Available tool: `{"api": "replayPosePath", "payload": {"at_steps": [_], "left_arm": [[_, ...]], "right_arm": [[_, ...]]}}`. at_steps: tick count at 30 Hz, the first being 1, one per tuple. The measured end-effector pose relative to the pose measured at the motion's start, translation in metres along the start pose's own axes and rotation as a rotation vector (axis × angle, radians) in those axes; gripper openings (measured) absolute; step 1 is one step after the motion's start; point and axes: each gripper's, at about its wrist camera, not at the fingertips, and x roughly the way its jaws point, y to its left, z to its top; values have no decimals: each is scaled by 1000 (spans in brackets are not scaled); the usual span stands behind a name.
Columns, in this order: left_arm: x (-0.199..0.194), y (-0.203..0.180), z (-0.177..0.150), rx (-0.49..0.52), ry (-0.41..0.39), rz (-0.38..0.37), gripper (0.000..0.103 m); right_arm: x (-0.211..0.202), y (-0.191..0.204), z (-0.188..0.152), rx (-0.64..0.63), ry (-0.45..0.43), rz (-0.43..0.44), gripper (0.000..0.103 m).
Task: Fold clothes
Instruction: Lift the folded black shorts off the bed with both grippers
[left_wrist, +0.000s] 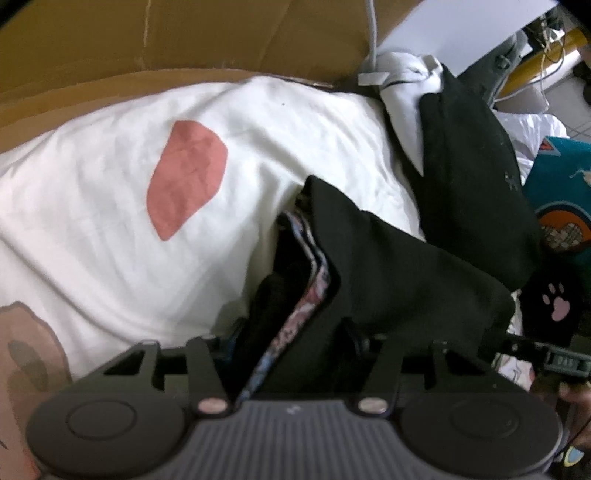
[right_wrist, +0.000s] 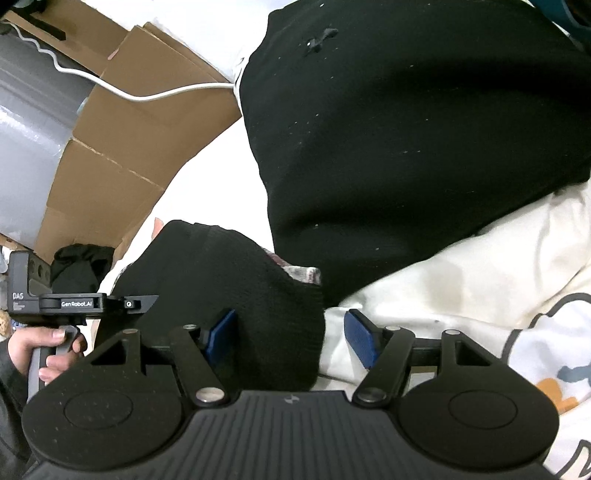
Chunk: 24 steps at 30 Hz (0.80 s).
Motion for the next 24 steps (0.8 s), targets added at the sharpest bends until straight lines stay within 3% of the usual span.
{"api": "replayPosePath", "payload": {"at_steps": [1, 3, 6, 11, 24], "left_arm": [[-3, 1, -1, 5, -13, -6, 46], [-6, 2, -2, 6, -23, -20, 39], [-13, 3, -3, 13, -40, -43, 34], [-24, 1, -11, 18, -93, -60, 31], [-79, 14, -58, -96, -337, -176, 28]], "right_arm": [[0, 2, 0, -9, 8, 10, 58], [0, 6, 2, -28, 22, 28, 35], [-2, 9, 3, -56, 23, 33, 18], [-14, 21, 2, -99, 2, 47, 15], [-55, 80, 4, -300, -36, 90, 13]]}}
